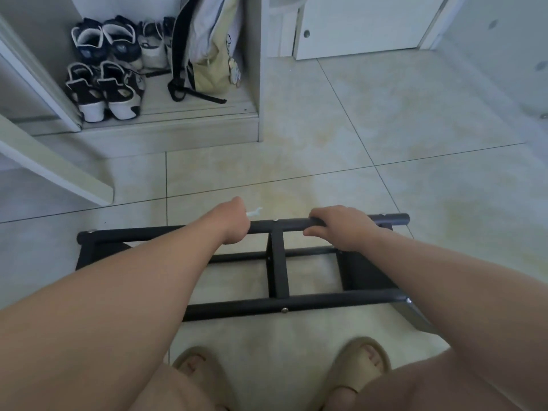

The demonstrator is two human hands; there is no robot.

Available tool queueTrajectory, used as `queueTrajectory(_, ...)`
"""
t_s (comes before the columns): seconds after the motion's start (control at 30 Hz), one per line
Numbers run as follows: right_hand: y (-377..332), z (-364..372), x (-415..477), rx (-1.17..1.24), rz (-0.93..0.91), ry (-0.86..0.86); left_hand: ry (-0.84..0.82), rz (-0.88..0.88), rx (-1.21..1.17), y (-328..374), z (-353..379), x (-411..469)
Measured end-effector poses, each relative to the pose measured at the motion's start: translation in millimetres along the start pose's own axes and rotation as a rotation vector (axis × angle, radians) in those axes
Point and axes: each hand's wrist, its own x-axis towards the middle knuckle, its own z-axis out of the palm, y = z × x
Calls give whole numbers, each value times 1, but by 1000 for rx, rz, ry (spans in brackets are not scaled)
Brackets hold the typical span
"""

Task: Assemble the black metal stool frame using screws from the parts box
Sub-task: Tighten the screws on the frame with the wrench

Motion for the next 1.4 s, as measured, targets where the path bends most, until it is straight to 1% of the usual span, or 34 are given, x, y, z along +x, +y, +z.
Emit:
queueTrajectory(0.1, -1, -7, 2, -21, -33, 139, 131, 42, -46, -4, -8, 2)
queueTrajectory(0.17, -3, -10, 2, -22, -34, 208, 211, 67, -24, -5, -12, -1)
queueTrajectory(0.27, -7, -8, -1, -21, -29, 247, 244, 84, 14, -4, -11, -6)
queueTrajectory(0.4, -11, 9, -6, -82, -33, 111, 128, 76, 55, -7, 5, -10)
queueTrajectory(0.5, -11, 31, -8, -143, -41, -4, 19, 39, 79, -9, 24, -10)
queueTrajectory(0.63, -11, 62, -5, -161, -40, -124, -125, -7, 160, -15, 49, -1)
queueTrajectory(0.8, -10, 97, -2, -185, -81, -262, -308, -32, 362, -17, 73, 8)
queueTrajectory(0.93, -11, 119, 1, -212, -116, -347, -416, -7, 496, -17, 89, 13)
queueTrajectory(1.03, -12, 122, 4, -230, -133, -357, -429, -13, 500, -20, 95, 19)
queueTrajectory(1.13, -10, 118, 8, -145, -86, -365, -385, -11, 449, -25, 87, 25)
queueTrajectory(1.23, -12, 118, 12, -101, -119, -227, -331, 34, 423, -25, 69, 34)
queueTrajectory(1.3, -17, 121, 16, -21, -137, -149, -312, 56, 414, -26, 57, 42)
queueTrajectory(1.4, -26, 128, 28, 66, -135, -164, -296, 113, 433, -38, 48, 53)
